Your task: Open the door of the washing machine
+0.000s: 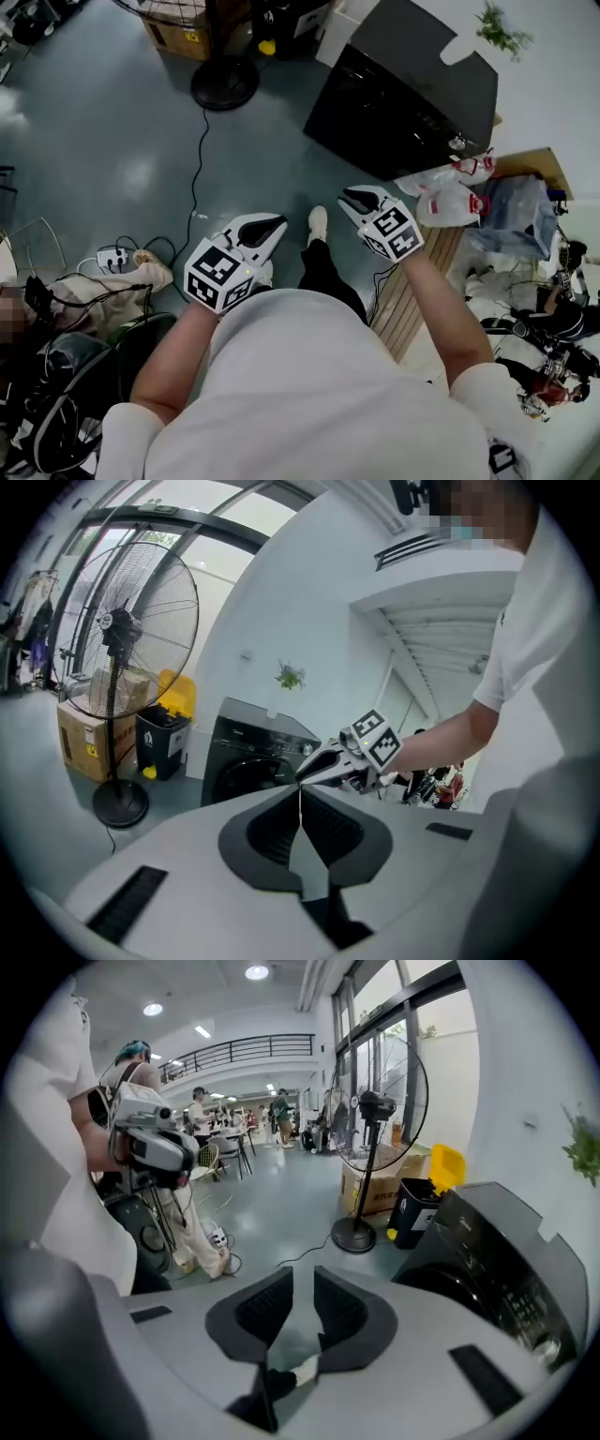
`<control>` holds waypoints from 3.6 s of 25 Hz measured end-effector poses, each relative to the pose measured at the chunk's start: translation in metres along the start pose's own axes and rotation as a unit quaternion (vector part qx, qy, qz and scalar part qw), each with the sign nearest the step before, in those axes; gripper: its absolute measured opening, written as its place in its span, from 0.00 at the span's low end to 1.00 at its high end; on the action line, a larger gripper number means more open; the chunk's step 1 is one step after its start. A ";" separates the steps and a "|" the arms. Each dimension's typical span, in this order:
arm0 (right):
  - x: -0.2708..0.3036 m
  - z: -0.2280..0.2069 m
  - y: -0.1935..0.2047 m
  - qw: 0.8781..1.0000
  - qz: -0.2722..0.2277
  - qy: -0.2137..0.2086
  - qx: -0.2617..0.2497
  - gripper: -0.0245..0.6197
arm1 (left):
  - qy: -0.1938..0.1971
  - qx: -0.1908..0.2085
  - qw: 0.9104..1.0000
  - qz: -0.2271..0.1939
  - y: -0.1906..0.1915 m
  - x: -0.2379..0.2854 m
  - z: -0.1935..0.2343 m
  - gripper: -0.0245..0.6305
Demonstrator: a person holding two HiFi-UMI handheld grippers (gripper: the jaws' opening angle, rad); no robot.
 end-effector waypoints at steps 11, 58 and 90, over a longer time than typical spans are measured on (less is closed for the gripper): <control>0.145 -0.220 -0.024 0.970 0.185 0.012 -0.156 0.20 | -0.090 -0.060 0.994 -0.017 -0.053 0.075 0.073 0.07; 0.328 -0.348 0.037 0.875 0.423 0.102 -0.215 0.15 | -0.167 -0.180 0.969 0.031 -0.030 0.143 0.110 0.07; 0.284 -0.218 0.107 0.850 0.425 0.053 -0.306 0.14 | -0.097 -0.126 0.986 0.040 0.015 0.058 0.043 0.07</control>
Point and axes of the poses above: the fingertips, and each gripper's own axes: x forward along the fingers, z to its left, y out of its underside, the point moved 3 cm from there along -x, backward along the fingers, and after that the axes turned 9 degrees about x, right-handed, at the moved point
